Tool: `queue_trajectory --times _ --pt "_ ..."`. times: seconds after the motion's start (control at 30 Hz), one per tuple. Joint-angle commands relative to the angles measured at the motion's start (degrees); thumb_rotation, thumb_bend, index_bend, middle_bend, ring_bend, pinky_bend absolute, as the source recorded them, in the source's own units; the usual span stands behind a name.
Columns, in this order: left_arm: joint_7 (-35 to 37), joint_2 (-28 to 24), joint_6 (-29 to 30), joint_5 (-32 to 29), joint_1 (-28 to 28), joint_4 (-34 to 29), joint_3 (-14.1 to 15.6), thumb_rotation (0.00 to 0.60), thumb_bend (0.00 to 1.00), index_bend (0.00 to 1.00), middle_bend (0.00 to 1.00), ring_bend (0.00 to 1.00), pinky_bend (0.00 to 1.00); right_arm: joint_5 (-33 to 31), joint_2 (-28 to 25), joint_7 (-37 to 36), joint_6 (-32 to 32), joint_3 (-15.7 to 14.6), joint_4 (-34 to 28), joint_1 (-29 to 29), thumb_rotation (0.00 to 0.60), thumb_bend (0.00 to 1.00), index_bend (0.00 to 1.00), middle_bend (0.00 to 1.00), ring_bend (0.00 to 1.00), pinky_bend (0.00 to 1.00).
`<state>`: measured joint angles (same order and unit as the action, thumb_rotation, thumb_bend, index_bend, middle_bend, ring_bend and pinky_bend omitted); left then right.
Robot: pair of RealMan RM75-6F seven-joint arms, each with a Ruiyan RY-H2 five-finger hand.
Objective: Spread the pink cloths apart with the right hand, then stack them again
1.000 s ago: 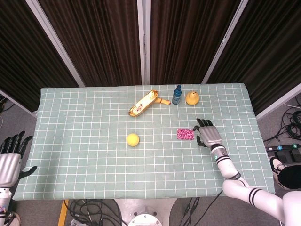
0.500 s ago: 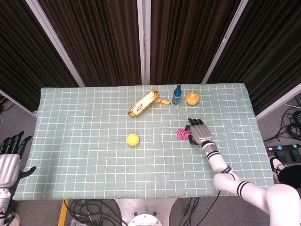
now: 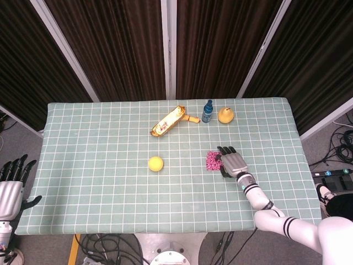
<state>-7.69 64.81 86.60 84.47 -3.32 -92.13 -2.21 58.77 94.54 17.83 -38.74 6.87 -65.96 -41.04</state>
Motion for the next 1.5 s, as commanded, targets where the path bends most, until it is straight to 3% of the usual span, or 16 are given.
queue_trajectory --times 0.03,0.33,0.5,0.83,1.13,1.5 --pt "0.00 0.06 0.11 0.14 0.06 0.08 0.07 0.600 0.04 0.17 0.14 0.10 0.10 1.77 -2.47 0.82 -1.49 -2.11 -3.84 1.22 0.519 0.57 0.31 0.01 0.00 0.00" --pt "0.25 0.16 0.18 0.09 0.20 0.32 0.07 0.600 0.04 0.17 0.14 0.10 0.10 4.91 -6.56 1.20 -3.56 -5.00 -11.16 2.69 0.519 0.56 0.31 0.01 0.00 0.00" --pt "0.38 0.23 0.27 0.18 0.26 0.47 0.09 0.600 0.04 0.17 0.14 0.10 0.10 5.73 -7.74 0.52 -5.88 -4.37 -12.32 3.20 0.519 0.56 0.31 0.01 0.00 0.00" --pt "0.34 0.15 0.15 0.08 0.32 0.37 0.11 0.600 0.04 0.17 0.14 0.10 0.10 1.23 -4.14 0.72 -4.68 -1.44 -3.54 1.40 0.517 0.56 0.31 0.01 0.00 0.00" --pt "0.19 0.07 0.18 0.16 0.29 0.26 0.05 0.600 0.04 0.17 0.14 0.10 0.10 -1.01 0.78 1.54 -1.89 -0.74 3.63 -0.57 0.514 0.56 0.31 0.01 0.00 0.00" --pt "0.27 0.11 0.56 -0.08 0.64 0.18 -0.01 0.600 0.04 0.17 0.14 0.10 0.10 1.40 4.38 0.71 -1.75 -0.80 4.26 -1.73 0.515 0.55 0.31 0.01 0.00 0.00"
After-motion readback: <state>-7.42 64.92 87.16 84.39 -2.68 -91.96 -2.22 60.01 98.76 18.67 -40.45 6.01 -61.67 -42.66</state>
